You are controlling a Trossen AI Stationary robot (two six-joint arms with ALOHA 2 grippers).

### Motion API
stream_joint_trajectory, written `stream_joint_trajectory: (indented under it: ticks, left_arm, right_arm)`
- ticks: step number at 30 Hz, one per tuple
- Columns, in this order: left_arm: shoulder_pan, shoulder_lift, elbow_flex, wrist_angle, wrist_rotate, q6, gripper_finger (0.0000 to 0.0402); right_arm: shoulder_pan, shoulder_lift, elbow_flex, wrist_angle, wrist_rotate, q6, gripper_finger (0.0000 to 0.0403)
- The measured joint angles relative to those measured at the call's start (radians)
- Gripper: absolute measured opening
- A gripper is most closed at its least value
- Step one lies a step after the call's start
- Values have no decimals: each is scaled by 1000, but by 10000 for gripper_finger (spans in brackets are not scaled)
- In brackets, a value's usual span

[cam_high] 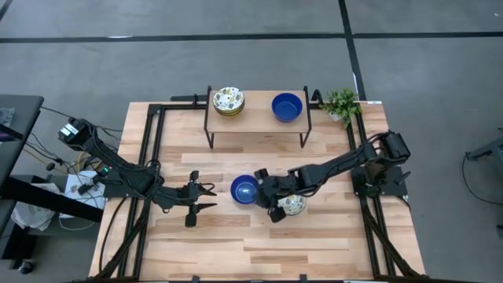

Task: Pick & Place Mini bowls
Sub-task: Stack the blue bowl on top of the blue bowl on the shelf

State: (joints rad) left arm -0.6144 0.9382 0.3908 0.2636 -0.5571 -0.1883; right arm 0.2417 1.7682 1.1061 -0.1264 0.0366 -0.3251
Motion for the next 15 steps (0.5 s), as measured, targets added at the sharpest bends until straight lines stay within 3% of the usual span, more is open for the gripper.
stream_joint_trajectory:
  ticks: [15]
  left_arm:
    - [0, 1, 0, 5, 0, 0, 145]
  right_arm:
    - [0, 68, 6, 22, -7, -50, 79]
